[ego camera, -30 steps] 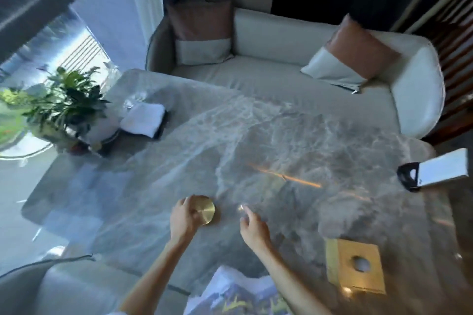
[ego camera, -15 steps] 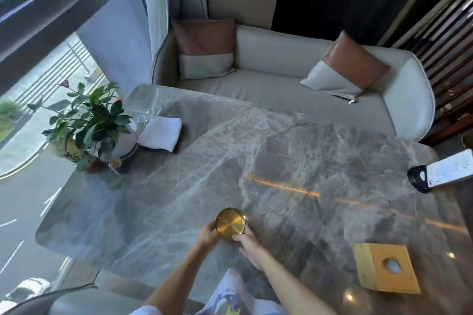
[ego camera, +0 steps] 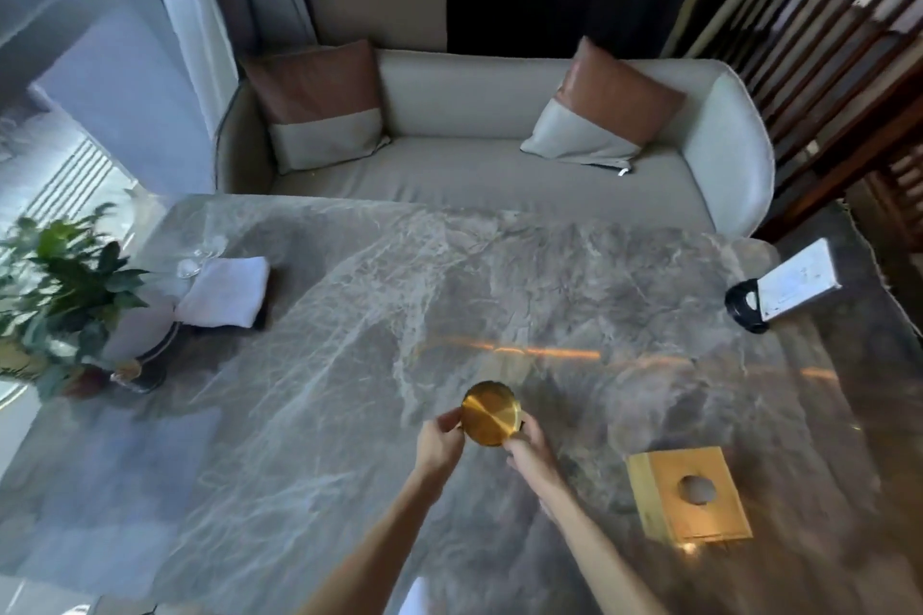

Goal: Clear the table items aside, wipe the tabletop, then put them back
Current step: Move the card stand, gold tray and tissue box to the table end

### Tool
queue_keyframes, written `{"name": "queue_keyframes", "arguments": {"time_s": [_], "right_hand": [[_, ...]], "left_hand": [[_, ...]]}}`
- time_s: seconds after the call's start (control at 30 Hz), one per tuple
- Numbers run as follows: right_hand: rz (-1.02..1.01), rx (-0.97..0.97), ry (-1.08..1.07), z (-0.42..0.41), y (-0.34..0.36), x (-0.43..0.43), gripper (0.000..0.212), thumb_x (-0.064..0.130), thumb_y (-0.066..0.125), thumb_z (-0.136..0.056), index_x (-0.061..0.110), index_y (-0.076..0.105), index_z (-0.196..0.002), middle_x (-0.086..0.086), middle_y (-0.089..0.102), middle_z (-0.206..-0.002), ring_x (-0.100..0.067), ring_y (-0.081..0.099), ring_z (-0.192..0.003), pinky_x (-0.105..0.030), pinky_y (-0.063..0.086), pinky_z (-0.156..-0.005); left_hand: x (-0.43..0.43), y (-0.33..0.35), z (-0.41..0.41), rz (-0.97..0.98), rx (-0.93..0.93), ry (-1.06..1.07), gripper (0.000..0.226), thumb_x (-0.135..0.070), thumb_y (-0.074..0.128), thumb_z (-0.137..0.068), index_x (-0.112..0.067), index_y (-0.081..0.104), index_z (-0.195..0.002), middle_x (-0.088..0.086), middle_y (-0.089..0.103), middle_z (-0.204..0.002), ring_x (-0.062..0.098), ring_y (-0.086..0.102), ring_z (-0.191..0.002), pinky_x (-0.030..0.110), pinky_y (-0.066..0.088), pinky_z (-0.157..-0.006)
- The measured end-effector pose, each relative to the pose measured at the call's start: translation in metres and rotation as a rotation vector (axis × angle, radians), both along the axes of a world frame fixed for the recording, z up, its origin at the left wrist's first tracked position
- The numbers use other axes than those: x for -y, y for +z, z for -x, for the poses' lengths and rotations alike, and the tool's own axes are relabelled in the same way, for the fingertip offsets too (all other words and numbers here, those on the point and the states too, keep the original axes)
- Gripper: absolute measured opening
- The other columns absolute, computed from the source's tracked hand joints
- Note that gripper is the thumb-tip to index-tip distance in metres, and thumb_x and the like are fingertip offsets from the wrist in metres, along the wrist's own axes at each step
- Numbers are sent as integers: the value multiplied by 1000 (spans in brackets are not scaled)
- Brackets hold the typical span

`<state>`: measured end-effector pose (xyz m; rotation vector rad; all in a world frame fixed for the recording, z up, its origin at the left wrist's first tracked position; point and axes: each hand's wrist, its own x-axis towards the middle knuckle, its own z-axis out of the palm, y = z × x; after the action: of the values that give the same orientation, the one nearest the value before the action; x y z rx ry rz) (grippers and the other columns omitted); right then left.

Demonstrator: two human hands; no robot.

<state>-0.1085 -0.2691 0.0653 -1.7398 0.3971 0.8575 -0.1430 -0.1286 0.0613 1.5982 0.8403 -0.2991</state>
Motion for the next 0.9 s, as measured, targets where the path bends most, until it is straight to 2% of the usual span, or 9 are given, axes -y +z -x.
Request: {"name": "queue_keyframes", "arguments": {"time_s": [0.07,0.13,0.23,0.5,0.57,0.67,0.77,0.83,0.9], "right_hand": [[-13,36,-57,-39,10,42,50,35,56,-62,30,57,-112,4,65,-108,-13,59,-102,-37,48,-97],[-20,49,-89,-80,15,88,38,24,57,-64,26,61,-101,2,65,-96,-14,59,-91,-31,47,-79],[14,51,-80,-141,11,163,29,8,56,-82,26,62,-104,1,62,-87,-16,56,-82,-26,45,-66],[13,25,-260,-241,-5,342,31,3,52,-86,31,62,-95,3,63,-89,-21,57,-96,-35,44,-87],[8,-1,-309,-253,-15,379,28,4,52,-86,28,61,-97,-2,64,-99,-21,58,-99,-38,46,-91],[25,-59,-380,-261,-30,417,27,7,53,-87,28,59,-102,-6,63,-108,-22,59,-101,-46,45,-100],[-23,-142,-421,-265,-40,434,28,4,48,-90,24,57,-108,-11,58,-112,-19,55,-99,-40,44,-98],[-45,-184,-457,-264,-43,437,37,3,48,-92,19,53,-125,-15,52,-129,-25,52,-117,-42,40,-103],[-54,-195,-483,-265,-43,439,47,2,47,-94,15,42,-139,-17,44,-142,-30,44,-131,-45,35,-109]], "left_hand": [[43,6,-42,-13,24,-70,35,-18,48,-73,-16,75,-96,-4,72,-85,2,56,-80,10,42,-60],[91,12,-83,-28,25,-116,40,-27,45,-67,-19,74,-94,-6,70,-79,2,53,-75,20,43,-62],[166,20,-141,-12,27,-139,40,-32,44,-67,-19,73,-93,-9,63,-73,4,51,-73,23,41,-62],[341,0,-268,148,-104,-237,10,-13,53,-64,-18,62,-62,-13,46,-35,8,36,-53,23,30,-48],[379,-7,-286,172,-121,-270,14,-6,56,-73,-18,62,-68,-15,46,-36,6,35,-50,19,31,-42],[417,-18,-301,203,-161,-307,15,-8,55,-68,-9,67,-77,-11,50,-51,5,38,-54,34,39,-46],[431,-33,-303,179,-182,-321,21,-14,51,-56,-15,66,-72,-1,52,-65,11,40,-59,27,31,-54],[433,-31,-300,168,-204,-341,23,-10,54,-64,-13,68,-82,-2,52,-65,10,39,-58,25,31,-54],[430,-30,-298,165,-221,-360,22,2,52,-80,-15,66,-81,-2,53,-68,12,43,-62,23,32,-56]]}}
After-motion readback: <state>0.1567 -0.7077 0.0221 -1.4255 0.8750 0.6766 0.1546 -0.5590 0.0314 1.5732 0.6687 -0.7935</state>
